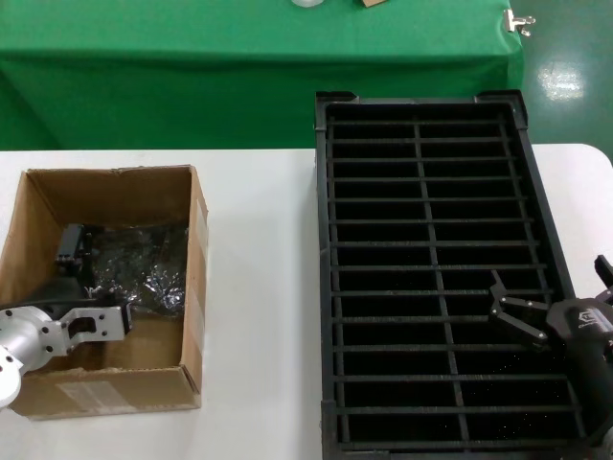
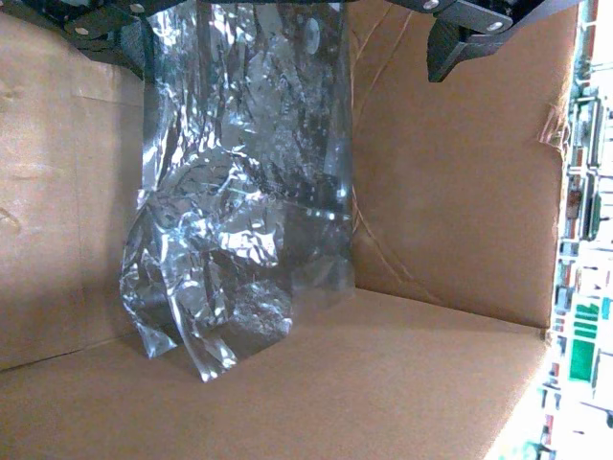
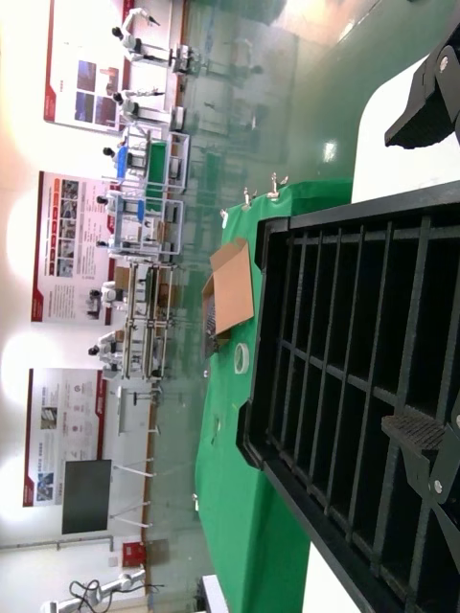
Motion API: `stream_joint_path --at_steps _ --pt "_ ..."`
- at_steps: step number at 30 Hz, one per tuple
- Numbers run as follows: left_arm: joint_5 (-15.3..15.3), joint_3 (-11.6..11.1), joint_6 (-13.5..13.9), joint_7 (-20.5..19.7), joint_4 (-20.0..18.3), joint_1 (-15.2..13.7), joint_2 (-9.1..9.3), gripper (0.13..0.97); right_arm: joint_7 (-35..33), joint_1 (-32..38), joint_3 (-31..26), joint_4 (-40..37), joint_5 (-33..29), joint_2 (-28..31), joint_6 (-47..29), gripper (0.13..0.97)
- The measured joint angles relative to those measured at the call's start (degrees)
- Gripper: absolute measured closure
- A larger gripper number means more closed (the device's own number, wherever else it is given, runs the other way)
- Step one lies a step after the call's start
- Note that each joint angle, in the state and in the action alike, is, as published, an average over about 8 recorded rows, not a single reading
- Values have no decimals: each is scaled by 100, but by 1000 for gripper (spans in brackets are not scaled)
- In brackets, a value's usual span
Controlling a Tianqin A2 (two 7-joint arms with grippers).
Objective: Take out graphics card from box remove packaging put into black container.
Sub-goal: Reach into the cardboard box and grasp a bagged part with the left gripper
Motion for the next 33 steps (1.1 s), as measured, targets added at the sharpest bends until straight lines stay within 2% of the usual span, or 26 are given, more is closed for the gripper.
stream_joint_path --at_steps 10,17,22,27,29,33 --pt "-600 -180 -47 907 330 -74 172 148 0 0 0 0 0 0 0 129" --pt "-1150 -620 15 1922 553 -114 384 208 0 0 0 0 0 0 0 129" --pt "-1402 -899 71 2478 639 -126 504 265 0 0 0 0 0 0 0 129" --pt "-1431 -985 86 2616 574 -94 529 357 0 0 0 0 0 0 0 129" --pt "-1388 -969 78 2557 499 -62 514 376 0 0 0 0 0 0 0 129" --pt "-1242 -889 41 2308 299 23 453 481 0 0 0 0 0 0 0 129"
